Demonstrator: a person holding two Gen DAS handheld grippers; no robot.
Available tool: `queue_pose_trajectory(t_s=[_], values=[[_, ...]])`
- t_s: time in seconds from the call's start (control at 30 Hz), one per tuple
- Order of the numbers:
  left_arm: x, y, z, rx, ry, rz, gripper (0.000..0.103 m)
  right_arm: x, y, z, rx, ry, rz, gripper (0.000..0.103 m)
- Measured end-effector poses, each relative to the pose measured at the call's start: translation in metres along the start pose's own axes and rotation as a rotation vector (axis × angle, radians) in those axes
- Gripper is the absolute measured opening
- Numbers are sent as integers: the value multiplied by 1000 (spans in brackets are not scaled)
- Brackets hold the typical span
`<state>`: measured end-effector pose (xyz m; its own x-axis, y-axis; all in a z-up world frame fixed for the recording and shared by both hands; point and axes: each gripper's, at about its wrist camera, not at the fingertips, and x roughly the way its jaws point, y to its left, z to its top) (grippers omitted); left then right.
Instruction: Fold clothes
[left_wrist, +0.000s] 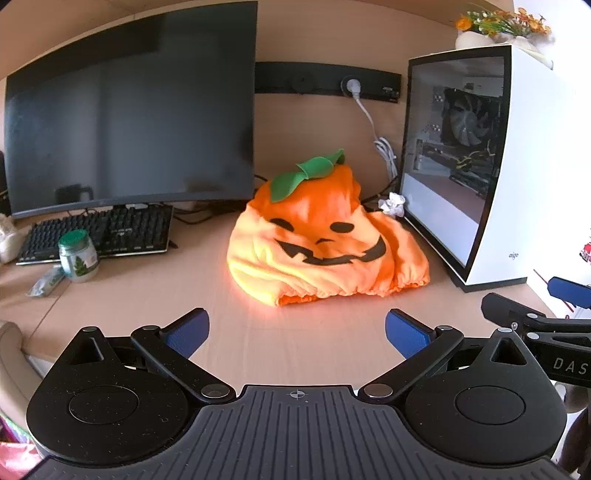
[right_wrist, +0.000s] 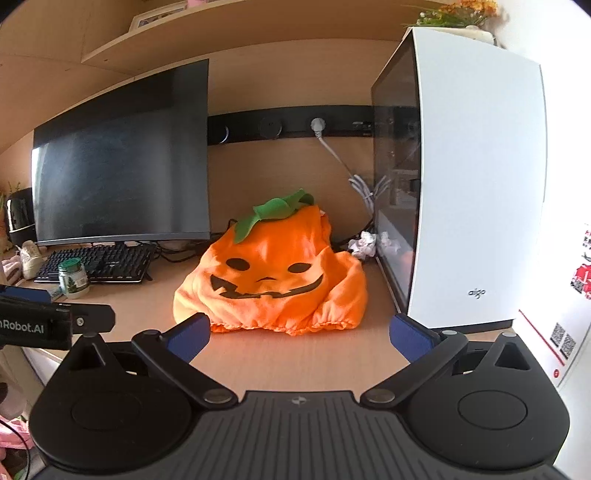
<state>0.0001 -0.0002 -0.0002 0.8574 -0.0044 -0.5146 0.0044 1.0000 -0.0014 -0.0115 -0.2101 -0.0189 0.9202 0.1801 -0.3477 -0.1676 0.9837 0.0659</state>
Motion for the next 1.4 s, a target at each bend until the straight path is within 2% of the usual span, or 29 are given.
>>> queue_pose_trajectory(t_s=[0.27,0.5,0.7,1.07,1.4], values=[[-2,1,-5,-10,7,-19,103,4,-14,7,86,20,24,103],[2,0,-3,-14,28,-16,103,-1,-1,1,17,-10,-22,103],[1,0,-1,-9,27,-23,103,1,-4,-2,27,13,20,103],[2,3,-3,-14,40,-12,103,10,-1,-2,27,48,37,103],[0,6,-5,-24,48,-9,103,9,-2,1,35,34,30,103]])
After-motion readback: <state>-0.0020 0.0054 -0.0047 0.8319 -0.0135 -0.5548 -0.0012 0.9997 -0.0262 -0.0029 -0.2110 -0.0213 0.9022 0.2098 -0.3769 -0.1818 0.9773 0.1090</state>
